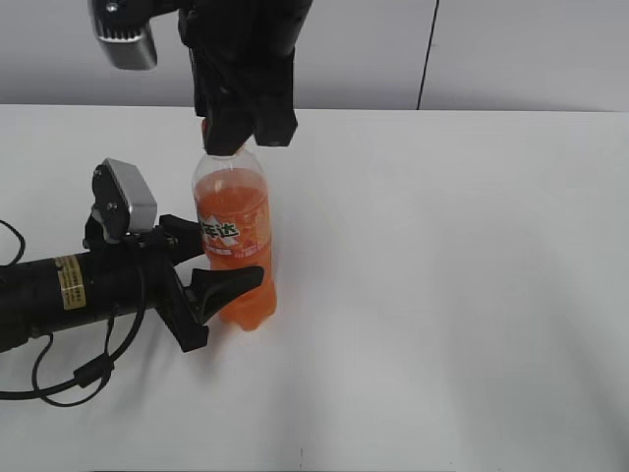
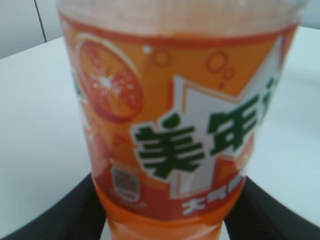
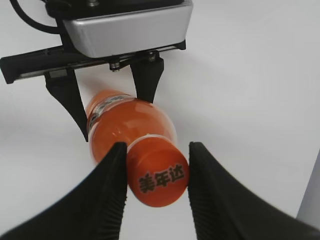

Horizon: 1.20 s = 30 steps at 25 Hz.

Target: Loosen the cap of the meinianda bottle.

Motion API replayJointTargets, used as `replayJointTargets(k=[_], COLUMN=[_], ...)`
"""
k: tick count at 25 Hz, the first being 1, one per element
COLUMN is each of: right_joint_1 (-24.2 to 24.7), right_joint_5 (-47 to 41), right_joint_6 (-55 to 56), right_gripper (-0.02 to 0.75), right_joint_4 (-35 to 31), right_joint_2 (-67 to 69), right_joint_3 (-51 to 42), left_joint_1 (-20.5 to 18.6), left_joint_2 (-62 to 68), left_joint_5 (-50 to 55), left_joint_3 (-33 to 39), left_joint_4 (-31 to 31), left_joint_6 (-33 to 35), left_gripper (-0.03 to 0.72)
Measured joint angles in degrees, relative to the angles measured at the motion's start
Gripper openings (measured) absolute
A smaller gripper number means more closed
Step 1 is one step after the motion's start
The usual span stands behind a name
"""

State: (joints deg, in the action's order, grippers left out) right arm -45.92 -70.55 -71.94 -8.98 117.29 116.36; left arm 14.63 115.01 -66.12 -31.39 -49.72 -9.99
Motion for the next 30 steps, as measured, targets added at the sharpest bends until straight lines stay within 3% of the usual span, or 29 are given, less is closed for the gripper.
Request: replayJointTargets(k=[8, 11, 15, 21, 24, 30], right_joint_1=[0.0, 0.0, 0.0, 0.0, 0.0, 0.0], right_joint_5=[-0.05, 0.07, 0.07, 0.07, 0.07, 0.07], right_joint_6=[-3.1, 0.66, 7.57, 13.57, 25.79, 68.94], right_gripper=[0.285, 0.361, 0.547, 0.575, 0.575, 0.575], right_joint_4=[0.06, 1.13, 2.0, -1.65, -2.98, 2.26], right_joint_2=[0.0, -0.04, -0.54, -2.75, -3.82, -4.26], right_joint_3=[0.09, 0.13, 0.13, 0.13, 0.13, 0.13], left_joint_1=[0.0, 0.0, 0.0, 0.0, 0.0, 0.0], left_joint_2=[0.0, 0.0, 0.0, 0.0, 0.0, 0.0], left_joint_5=[0.0, 0.0, 0.0, 0.0, 0.0, 0.0], left_joint_3=[0.0, 0.0, 0.0, 0.0, 0.0, 0.0], left_joint_4=[0.0, 0.06, 0.06, 0.06, 0.06, 0.06], left_joint_6=[0.0, -0.05, -0.05, -0.05, -0.05, -0.05], left_gripper=[0.419, 0.419, 0.419, 0.419, 0.419, 0.419])
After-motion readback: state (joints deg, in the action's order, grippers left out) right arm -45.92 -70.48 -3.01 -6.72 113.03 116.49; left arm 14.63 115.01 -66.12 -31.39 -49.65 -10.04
